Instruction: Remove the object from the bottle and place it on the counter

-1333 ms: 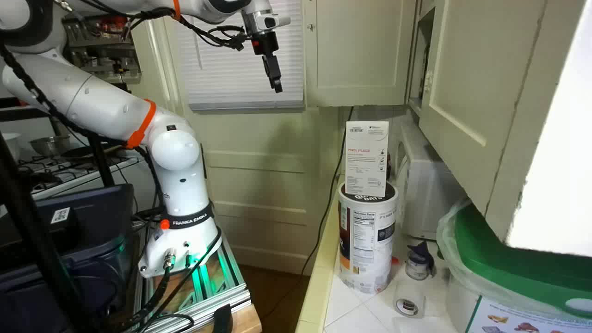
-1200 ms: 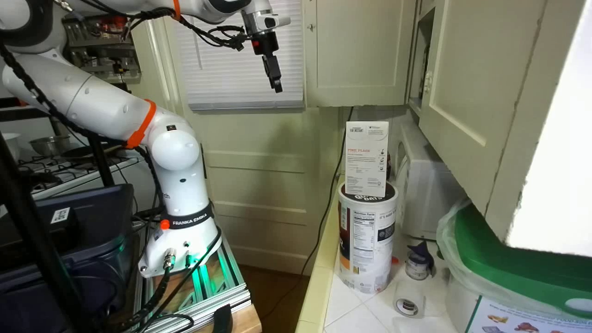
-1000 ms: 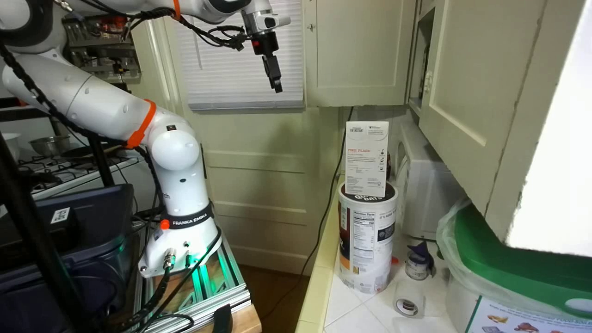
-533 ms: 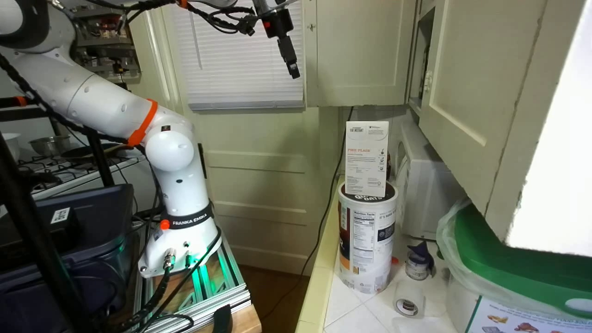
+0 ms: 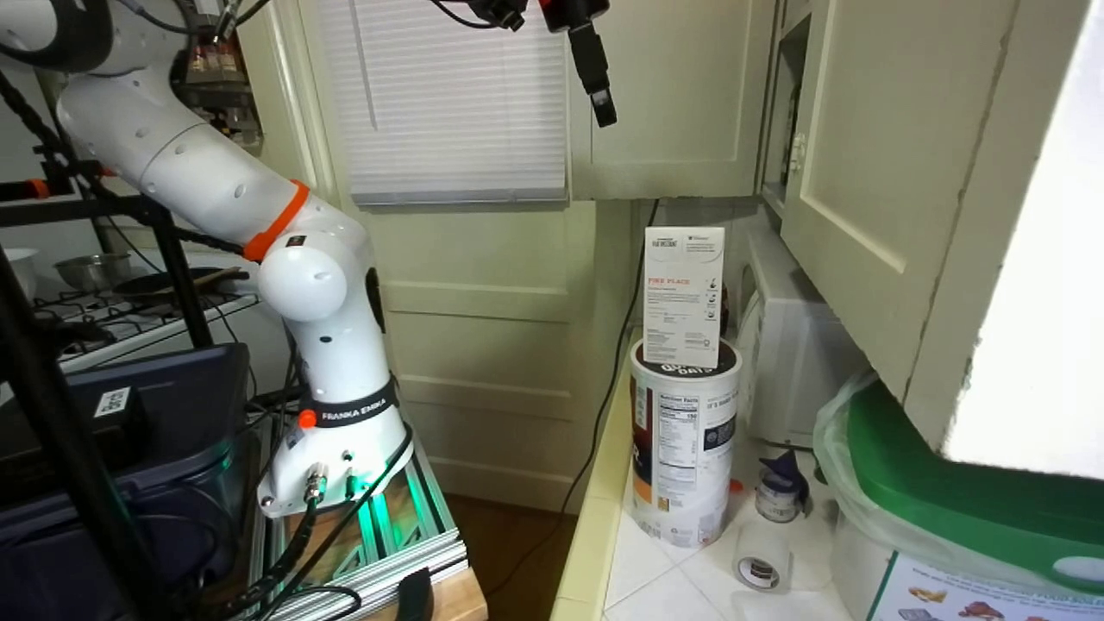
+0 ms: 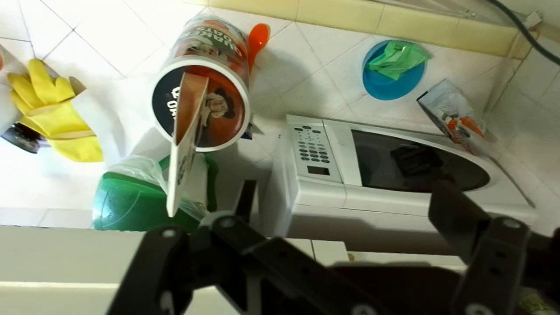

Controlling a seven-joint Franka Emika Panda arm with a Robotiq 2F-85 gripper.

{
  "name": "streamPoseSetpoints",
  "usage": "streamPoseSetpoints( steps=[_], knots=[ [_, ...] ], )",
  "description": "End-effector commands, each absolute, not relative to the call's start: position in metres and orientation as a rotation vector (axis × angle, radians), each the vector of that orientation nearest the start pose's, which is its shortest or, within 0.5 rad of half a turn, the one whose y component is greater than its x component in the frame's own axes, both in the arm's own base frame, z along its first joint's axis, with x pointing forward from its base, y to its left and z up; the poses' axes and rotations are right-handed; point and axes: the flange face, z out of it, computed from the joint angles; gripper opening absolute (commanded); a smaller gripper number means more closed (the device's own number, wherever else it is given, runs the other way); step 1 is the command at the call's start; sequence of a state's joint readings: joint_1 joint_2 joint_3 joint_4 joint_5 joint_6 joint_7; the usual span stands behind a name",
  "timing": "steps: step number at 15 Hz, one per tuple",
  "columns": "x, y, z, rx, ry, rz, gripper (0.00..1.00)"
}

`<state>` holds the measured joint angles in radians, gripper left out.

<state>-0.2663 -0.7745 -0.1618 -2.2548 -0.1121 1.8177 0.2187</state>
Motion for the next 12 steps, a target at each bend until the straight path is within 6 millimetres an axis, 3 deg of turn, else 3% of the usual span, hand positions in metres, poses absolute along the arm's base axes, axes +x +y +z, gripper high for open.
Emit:
streamPoseSetpoints(
  steps=[1,8,12],
  knots=[
    [0.290,-0.206,0.646,-2.981,1.022,-0.474,1.00],
    [0.288,-0.258,0.616,-2.900,1.169,-0.487,1.00],
    [0.295,-0.277,0.600,-2.872,1.210,-0.494,1.00]
  ],
)
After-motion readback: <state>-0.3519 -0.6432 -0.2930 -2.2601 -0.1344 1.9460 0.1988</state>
